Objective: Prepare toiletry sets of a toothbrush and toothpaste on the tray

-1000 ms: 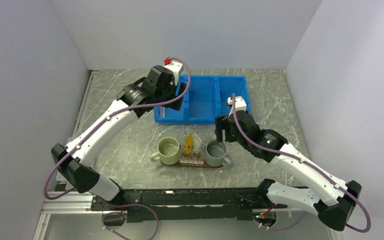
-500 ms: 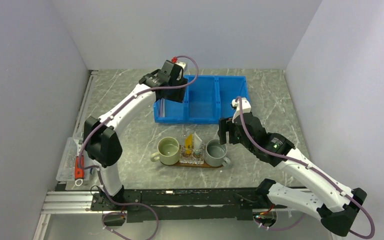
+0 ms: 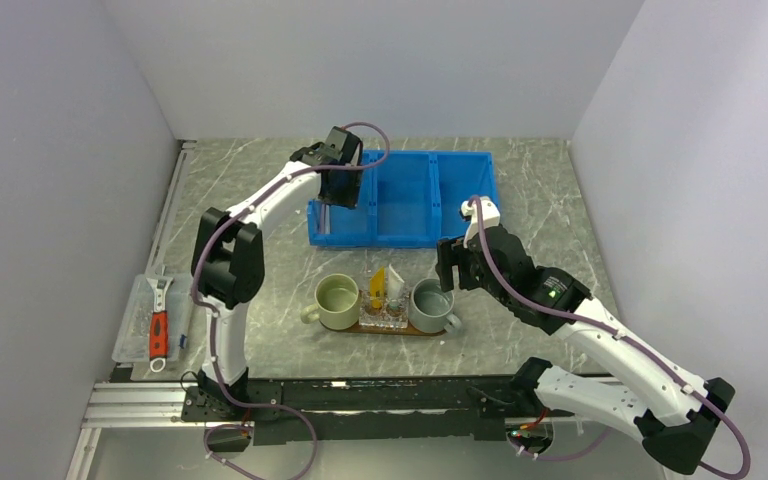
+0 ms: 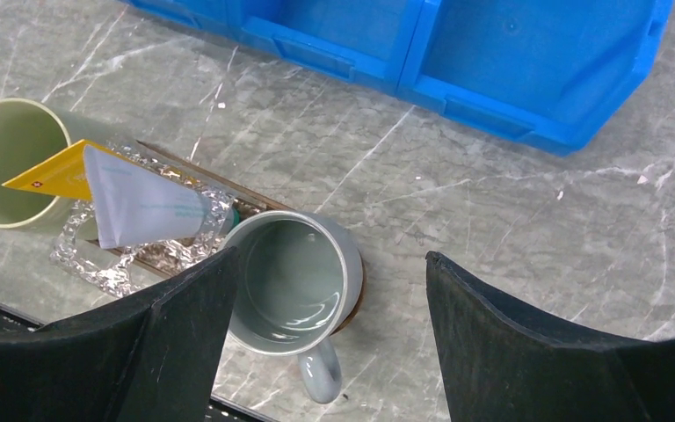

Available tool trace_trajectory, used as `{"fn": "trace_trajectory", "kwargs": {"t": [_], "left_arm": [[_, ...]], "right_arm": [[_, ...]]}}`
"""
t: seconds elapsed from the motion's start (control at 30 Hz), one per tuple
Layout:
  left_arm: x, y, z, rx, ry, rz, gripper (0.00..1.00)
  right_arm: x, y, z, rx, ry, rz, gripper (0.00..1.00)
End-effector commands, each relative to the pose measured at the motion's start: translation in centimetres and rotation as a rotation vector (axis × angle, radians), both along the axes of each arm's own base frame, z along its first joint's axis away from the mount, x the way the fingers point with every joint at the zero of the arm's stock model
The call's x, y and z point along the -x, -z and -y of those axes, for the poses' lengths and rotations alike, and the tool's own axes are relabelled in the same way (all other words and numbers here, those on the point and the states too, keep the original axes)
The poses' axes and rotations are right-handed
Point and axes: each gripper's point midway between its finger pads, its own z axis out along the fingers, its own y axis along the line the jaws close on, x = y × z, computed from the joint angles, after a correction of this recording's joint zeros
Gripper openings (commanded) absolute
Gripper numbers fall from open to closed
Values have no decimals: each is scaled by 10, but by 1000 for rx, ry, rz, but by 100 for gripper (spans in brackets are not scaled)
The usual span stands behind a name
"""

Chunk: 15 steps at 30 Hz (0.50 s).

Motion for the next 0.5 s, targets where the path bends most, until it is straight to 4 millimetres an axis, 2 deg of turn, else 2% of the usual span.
{"fn": "trace_trajectory", "kwargs": {"t": [0.0,0.23,0.47], "left_arm": [[-23,1,-3,39,-49,25,56],[-34,33,-11,38,-79,-32,55],[-41,49,-20,-2,-111,-49,55]], "right_arm": [[-2,-2,2,11,-13,23,79],[-5,3,-1,17,-34,19,80],[-9,6,-3,12,-44,16,80]]}}
